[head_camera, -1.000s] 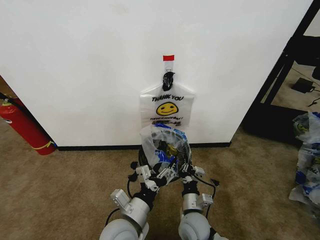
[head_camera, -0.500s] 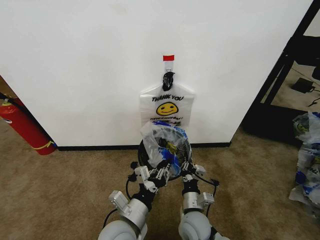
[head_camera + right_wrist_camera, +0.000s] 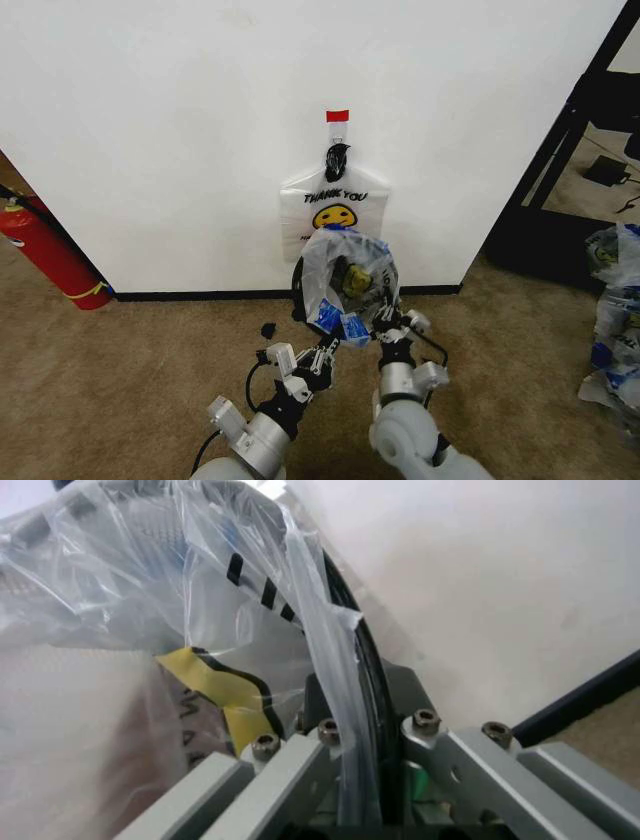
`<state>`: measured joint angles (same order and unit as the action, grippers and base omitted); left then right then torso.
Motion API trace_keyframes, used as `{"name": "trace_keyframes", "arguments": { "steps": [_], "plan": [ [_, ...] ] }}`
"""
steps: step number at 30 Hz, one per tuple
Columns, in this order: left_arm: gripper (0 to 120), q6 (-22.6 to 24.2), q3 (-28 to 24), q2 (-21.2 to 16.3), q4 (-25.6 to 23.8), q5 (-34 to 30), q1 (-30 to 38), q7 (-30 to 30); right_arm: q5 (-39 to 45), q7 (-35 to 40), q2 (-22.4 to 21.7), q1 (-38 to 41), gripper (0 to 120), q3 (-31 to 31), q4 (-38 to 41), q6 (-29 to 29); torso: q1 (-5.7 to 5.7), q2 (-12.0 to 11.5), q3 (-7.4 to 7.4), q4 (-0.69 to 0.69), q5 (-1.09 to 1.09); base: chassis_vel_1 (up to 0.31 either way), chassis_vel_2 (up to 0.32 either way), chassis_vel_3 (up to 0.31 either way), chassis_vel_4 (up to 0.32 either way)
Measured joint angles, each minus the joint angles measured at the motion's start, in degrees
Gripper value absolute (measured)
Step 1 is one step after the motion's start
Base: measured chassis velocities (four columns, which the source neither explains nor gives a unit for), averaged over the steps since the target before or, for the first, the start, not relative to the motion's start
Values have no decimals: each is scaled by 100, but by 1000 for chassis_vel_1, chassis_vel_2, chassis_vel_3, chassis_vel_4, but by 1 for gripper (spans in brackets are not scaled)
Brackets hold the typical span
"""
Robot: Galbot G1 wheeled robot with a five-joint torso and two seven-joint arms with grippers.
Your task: Pick up the garbage bag from the wall and place it over the trash bin.
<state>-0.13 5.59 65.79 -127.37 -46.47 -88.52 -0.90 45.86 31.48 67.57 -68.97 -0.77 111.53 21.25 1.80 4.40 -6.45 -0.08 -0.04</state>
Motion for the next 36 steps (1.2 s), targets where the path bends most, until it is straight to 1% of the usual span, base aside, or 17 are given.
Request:
{"name": "trace_keyframes", "arguments": {
  "steps": [3, 11, 13, 15, 24, 31, 36],
  "plan": [
    [0, -4, 3, -12, 86, 14, 71, 2, 505, -200, -183, -52, 0, 132, 268, -222, 0, 0, 0, -2, 0, 0, 0, 0, 0],
    [0, -11, 19, -46, 297, 151, 154, 17, 1042, -274, -363, -86, 0, 318, 692, -415, 0, 0, 0, -2, -2, 0, 0, 0, 0],
    [0, -12, 26, -59, 325, 170, 159, 21, 1070, -274, -376, -85, 0, 341, 746, -421, 0, 0, 0, 0, 1, 0, 0, 0, 0],
    [0, -16, 36, -76, 375, 206, 165, 28, 1111, -266, -397, -84, 0, 376, 797, -422, 0, 0, 0, 0, -2, 0, 0, 0, 0],
    [0, -136, 192, -115, 645, 264, 401, 92, 1236, -194, -553, -241, 0, 444, 1170, -553, 0, 0, 0, -1, -1, 0, 0, 0, 0],
    [0, -166, 370, -218, 652, 217, 555, 115, 1064, -13, -836, -357, 0, 628, 1239, -882, 0, 0, 0, -1, -1, 0, 0, 0, 0],
    [0, -172, 463, -248, 715, 211, 594, 126, 1144, 5, -1033, -402, 0, 816, 1243, -1043, 0, 0, 0, -1, -1, 0, 0, 0, 0]
  ]
}}
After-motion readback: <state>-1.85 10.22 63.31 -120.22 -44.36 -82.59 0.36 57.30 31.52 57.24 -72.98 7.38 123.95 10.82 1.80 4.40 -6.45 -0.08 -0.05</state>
